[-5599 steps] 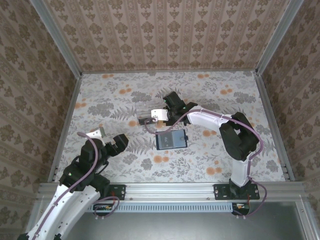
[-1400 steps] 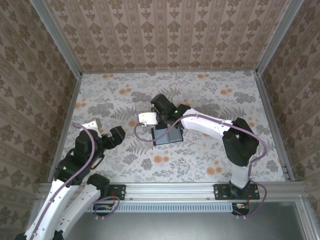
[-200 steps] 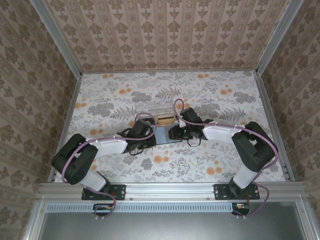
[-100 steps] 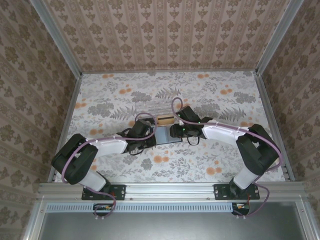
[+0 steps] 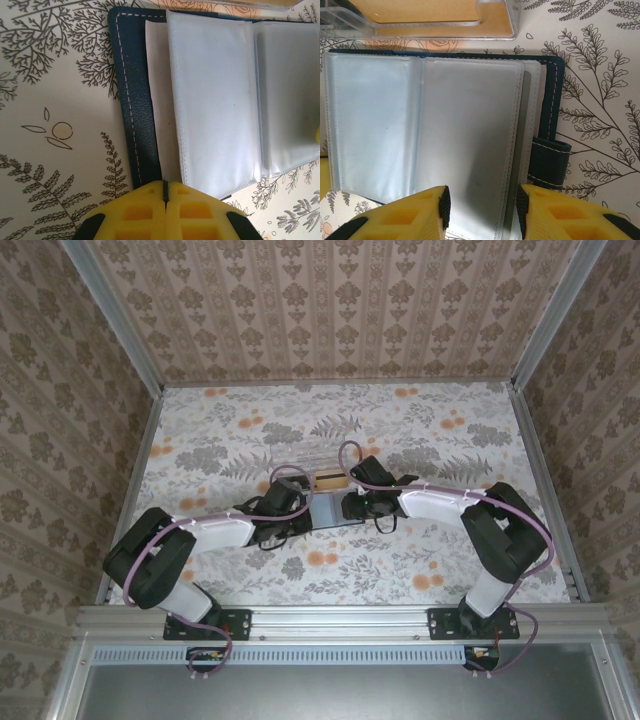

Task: Take the credit cards out of the card holder

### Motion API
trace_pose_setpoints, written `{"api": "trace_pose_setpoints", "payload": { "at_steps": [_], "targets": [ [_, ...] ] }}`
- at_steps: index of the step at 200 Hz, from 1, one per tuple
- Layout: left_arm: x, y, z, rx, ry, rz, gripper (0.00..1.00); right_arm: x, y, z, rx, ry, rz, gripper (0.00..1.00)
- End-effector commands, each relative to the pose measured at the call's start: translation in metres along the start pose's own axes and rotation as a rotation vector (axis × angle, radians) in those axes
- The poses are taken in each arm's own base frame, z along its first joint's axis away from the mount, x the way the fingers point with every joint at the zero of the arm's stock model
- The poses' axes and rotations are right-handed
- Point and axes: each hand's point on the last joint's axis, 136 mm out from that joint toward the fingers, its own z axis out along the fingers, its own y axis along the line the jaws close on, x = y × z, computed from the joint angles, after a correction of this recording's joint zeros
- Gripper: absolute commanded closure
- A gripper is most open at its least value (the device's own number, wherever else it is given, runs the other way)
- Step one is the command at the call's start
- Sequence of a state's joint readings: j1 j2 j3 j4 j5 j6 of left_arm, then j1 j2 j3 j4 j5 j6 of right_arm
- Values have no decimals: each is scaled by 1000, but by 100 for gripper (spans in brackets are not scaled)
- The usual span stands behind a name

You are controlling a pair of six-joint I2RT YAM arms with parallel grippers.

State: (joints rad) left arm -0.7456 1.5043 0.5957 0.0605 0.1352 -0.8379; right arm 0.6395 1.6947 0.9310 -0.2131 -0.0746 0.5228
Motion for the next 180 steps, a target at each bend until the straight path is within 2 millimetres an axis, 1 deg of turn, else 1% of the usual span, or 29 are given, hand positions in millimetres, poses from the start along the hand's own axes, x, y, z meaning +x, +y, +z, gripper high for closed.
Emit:
{"api": "trace_pose_setpoints", "payload": {
  "at_steps": [1,20,37,59,113,180],
  "targets": [
    [1,-2,0,10,1,-4,100,3,5,6,-9,21,-15,57],
    [1,-3,0,11,2,-3,100,5,13,8,-39,28,-20,57],
    [1,-3,0,14,1,-3,100,6,17,10,-58,36,-15,57],
    [2,-3,1,14,4,-3,100,5,26,8,-102,37,-5,57],
    [2,-4,1,17,3,-2,100,-7,54,-14,-201,2,-7,57],
    [2,-4,0,19,0,-3,100,-17,78,-32,-281,-22,-2,56]
  ]
}}
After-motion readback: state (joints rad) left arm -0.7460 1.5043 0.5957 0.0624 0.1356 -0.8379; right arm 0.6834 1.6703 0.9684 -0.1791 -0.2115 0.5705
